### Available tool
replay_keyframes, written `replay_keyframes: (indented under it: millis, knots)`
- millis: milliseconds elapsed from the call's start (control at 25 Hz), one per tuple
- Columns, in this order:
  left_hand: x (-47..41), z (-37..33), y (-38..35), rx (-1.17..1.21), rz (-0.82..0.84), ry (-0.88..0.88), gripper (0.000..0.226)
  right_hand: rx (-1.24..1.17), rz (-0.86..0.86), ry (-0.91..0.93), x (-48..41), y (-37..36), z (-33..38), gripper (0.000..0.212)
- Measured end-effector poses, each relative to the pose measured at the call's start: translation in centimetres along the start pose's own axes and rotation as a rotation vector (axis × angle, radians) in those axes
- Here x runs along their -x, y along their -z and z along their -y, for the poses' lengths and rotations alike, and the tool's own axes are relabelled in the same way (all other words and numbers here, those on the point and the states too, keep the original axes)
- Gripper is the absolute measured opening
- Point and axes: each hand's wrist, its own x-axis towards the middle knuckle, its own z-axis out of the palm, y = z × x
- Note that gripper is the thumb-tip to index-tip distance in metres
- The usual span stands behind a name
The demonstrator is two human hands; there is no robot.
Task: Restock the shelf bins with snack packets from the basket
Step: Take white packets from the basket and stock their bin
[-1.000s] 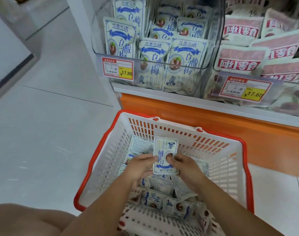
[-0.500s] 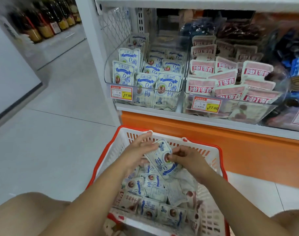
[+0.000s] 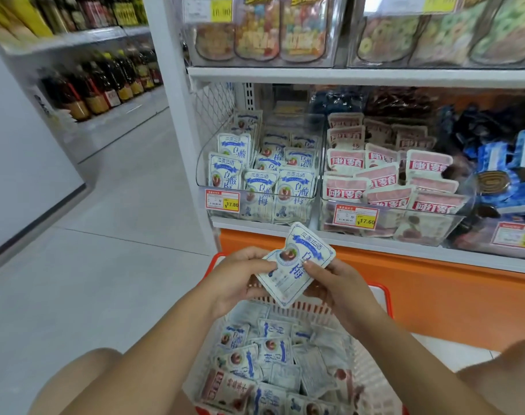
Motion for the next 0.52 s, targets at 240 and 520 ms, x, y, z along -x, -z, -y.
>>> replay_keyframes:
  millis: [240, 520]
  knots:
    - [0.1, -0.8, -0.7, -0.195, -0.140, -0.131, 0.013, 0.293, -0.054, 0.079, -0.2, -0.4, 1.8, 0.009]
    - [-1.4, -2.9, -0.8, 0.109, -0.260, -0.160, 0.016, 0.126, -0.042, 0.113, -2.3, -2.4, 4.1, 0.018]
